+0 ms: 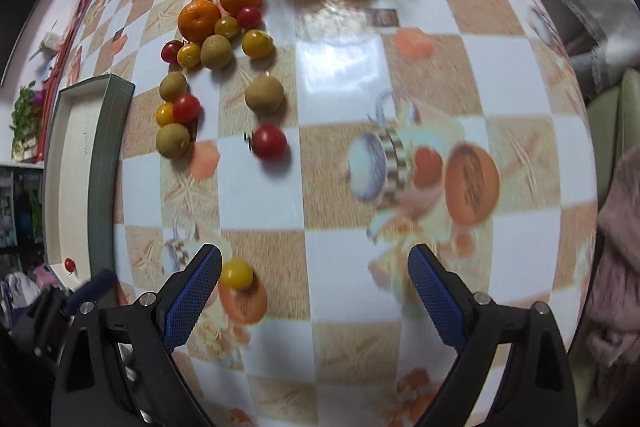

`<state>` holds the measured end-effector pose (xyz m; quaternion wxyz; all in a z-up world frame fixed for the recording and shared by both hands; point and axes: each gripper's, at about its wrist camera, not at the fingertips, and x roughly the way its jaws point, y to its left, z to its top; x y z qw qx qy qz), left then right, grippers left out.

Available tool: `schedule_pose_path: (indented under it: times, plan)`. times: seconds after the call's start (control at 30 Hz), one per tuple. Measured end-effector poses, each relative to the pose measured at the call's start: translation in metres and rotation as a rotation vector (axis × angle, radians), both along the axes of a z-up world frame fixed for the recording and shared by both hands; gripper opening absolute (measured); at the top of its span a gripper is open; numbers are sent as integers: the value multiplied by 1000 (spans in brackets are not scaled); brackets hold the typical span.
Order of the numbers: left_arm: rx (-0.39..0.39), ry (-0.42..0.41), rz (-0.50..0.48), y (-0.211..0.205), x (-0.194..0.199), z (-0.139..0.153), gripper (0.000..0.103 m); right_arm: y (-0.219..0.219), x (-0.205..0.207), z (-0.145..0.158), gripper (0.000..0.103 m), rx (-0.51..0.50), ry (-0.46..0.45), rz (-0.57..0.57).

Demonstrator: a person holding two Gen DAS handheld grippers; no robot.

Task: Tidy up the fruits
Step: 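Return both tools to the fruit pile, then grasp a yellow tomato with the left tool while the right tool grasps a red tomato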

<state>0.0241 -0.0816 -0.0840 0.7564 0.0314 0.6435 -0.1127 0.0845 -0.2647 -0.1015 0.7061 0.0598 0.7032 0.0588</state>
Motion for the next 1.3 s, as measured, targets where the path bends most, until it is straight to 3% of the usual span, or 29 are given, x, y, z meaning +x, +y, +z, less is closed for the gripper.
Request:
schedule_pose_path:
  times: [0.13,0.27,0.43,0.57,0.7,0.8,0.87,1.0,1.2,1.3]
  plan:
    - [-14,16,57,-8,-1,-12,70,8,18,-8,95,17,-8,36]
    - [-35,8,120,-12,-3,-15,70,21,32,-18,73,20,-11,102]
    - [-29,2,143,-24,1,-22,70,38,43,-20,68,4,-43,164]
    - [-4,-5,125,-38,6,-29,70,51,53,-19,46,-30,-63,205]
    - [21,-5,101,-53,9,-36,70,50,62,-19,33,-6,-60,192]
    - [37,-27,96,-63,8,-35,70,36,62,-21,29,36,-50,164]
    - [49,-35,83,-71,8,-33,49,29,60,-21,29,58,-44,140]
    - [-16,5,51,-79,6,-34,26,19,51,-18,27,78,-42,102]
    - [-105,63,65,-73,3,-39,23,-2,35,-5,25,88,-57,66]
    - [-112,71,56,-74,4,-40,23,-8,26,-2,25,91,-59,46]
